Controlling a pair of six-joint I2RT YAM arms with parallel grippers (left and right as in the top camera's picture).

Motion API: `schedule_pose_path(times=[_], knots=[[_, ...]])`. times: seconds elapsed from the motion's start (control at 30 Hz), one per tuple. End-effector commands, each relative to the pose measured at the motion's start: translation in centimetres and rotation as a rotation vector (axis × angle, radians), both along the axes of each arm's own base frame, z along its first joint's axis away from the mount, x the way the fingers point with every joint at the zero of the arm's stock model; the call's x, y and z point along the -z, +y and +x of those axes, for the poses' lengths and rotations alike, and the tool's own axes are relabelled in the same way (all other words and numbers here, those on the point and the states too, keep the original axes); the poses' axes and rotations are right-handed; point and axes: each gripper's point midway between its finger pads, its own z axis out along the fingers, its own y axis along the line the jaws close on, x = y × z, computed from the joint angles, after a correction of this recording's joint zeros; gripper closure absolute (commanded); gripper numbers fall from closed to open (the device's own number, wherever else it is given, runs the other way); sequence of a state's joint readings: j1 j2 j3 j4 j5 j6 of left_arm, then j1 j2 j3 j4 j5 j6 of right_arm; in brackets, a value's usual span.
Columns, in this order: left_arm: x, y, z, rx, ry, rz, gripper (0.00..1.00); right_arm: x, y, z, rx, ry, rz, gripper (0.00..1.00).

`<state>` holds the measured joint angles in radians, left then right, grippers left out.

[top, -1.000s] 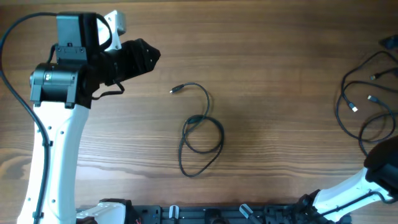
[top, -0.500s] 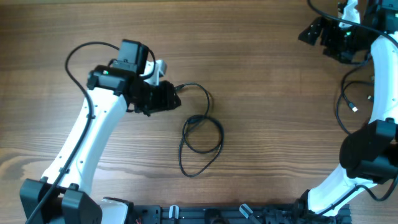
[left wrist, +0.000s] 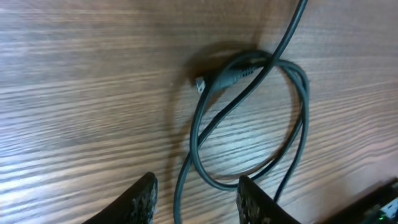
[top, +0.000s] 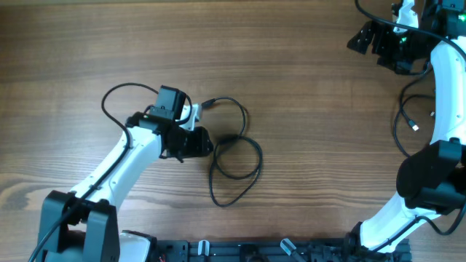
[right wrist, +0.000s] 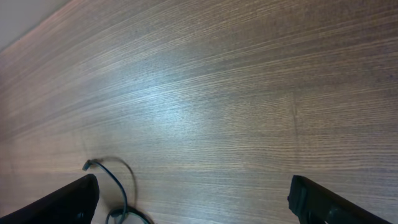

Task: Untangle cables
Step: 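Lower left gripper onto the last cable coil and grasp it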

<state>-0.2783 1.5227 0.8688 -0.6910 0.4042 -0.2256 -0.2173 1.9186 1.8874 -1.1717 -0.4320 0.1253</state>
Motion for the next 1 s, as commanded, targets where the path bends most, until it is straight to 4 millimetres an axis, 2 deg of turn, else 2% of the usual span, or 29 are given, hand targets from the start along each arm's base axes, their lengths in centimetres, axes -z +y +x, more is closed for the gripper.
schedule_pose_path(times=[0.0,0.2,0.5,0.77,0.97], knots=[[1.3,-0.9,-0.6,0.045,-0.028,-0.022,0.57,-0.1,0.0,-0.2,-0.016,-0.007,-0.024,0.00],[2.5,-2.1,-0.1,0.073,-0.118,-0.047,0.61,-0.1,0.0,-0.2,-0.016,-0.006,-0.025,0.00],[3.2,-2.2,0.5,0.095,-0.191,0.041,0.64,-0.1,0.0,-0.3,-0.016,-0.003,-0.024,0.00],[5.4,-2.2,0.5,0.085,-0.147,0.066,0.66,0.1,-0.3,-0.4,-0.010,0.006,-0.041,0.00],[5.7,-2.1,0.6,0.051,-0.129,0.066,0.83,0.2,-0.4,-0.4,-0.007,0.010,-0.048,0.00]])
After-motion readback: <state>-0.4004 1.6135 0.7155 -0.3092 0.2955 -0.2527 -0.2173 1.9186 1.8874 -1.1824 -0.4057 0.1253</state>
